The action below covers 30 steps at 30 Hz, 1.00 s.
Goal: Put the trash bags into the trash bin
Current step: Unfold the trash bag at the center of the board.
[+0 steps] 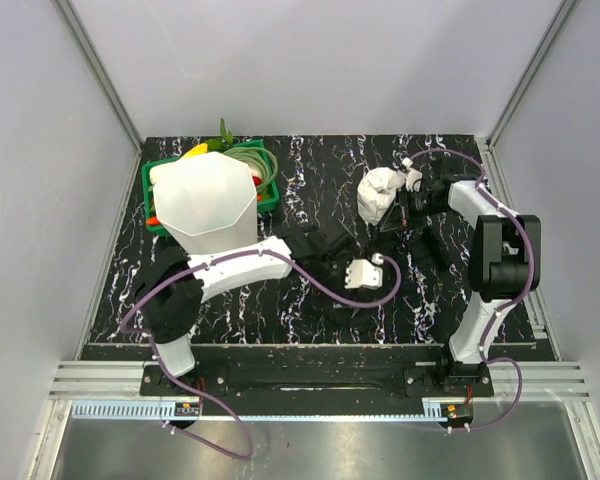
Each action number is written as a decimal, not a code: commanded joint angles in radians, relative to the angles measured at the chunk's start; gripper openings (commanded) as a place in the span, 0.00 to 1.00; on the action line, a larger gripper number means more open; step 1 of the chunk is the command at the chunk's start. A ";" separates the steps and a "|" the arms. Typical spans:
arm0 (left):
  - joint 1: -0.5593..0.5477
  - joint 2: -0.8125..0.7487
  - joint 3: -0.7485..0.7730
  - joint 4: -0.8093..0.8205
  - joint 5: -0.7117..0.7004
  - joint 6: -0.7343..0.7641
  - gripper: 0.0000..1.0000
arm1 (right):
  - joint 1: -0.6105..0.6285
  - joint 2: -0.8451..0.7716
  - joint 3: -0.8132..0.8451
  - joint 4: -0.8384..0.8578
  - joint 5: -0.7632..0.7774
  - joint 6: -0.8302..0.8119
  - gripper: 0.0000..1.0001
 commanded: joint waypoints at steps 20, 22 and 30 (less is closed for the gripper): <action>-0.228 0.092 -0.038 0.184 -0.234 0.181 0.99 | -0.081 0.296 0.255 -0.213 -0.012 0.150 0.01; -0.237 0.109 -0.040 0.195 -0.246 0.202 0.99 | -0.081 0.303 0.255 -0.211 -0.018 0.145 0.01; -0.237 0.174 -0.018 0.158 -0.210 0.275 0.95 | -0.086 0.299 0.249 -0.237 -0.014 0.110 0.01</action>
